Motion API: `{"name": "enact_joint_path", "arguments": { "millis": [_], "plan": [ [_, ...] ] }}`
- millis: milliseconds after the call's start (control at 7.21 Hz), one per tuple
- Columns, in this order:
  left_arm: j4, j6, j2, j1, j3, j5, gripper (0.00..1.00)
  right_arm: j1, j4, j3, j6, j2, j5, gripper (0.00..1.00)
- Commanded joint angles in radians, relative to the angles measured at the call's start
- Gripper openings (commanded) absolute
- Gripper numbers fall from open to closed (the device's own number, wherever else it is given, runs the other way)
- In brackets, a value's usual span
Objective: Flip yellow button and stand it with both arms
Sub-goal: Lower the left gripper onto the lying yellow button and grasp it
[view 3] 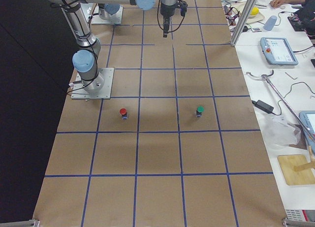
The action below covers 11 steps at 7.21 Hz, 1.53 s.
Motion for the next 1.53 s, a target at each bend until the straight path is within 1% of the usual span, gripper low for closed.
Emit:
{"name": "enact_joint_path", "arguments": {
  "millis": [0, 277, 416, 555, 693, 832, 971, 1248, 1387],
  "plan": [
    [0.069, 0.137, -0.04, 0.011, -0.011, 0.008, 0.99, -0.001, 0.0, 0.007, 0.0, 0.0, 0.001, 1.0],
    [0.074, 0.193, -0.045, 0.011, -0.031, 0.024, 0.97, -0.004, 0.004, 0.007, -0.002, 0.005, 0.016, 1.0],
    [0.094, 0.205, -0.045, 0.011, -0.046, 0.06, 0.91, -0.004, 0.009, 0.007, -0.002, 0.007, 0.013, 1.0],
    [0.102, 0.216, -0.045, 0.011, -0.049, 0.062, 0.8, -0.004, 0.004, 0.007, -0.002, 0.007, 0.009, 1.0],
    [0.102, 0.218, -0.046, 0.011, -0.05, 0.062, 0.65, -0.004, 0.004, 0.007, -0.002, 0.007, 0.013, 1.0],
    [0.108, 0.225, -0.046, 0.011, -0.048, 0.062, 0.37, -0.004, 0.003, 0.007, -0.002, 0.011, 0.015, 1.0],
    [0.111, 0.231, -0.046, 0.011, -0.048, 0.061, 0.28, -0.004, -0.002, 0.007, 0.0, 0.019, 0.012, 1.0],
    [0.112, 0.21, -0.043, 0.009, -0.033, 0.039, 0.26, -0.002, 0.0, 0.007, -0.017, 0.019, 0.007, 1.0],
    [0.096, 0.193, -0.016, 0.002, -0.02, -0.023, 0.25, -0.001, -0.002, 0.004, -0.003, 0.023, 0.019, 1.0]
  ]
}}
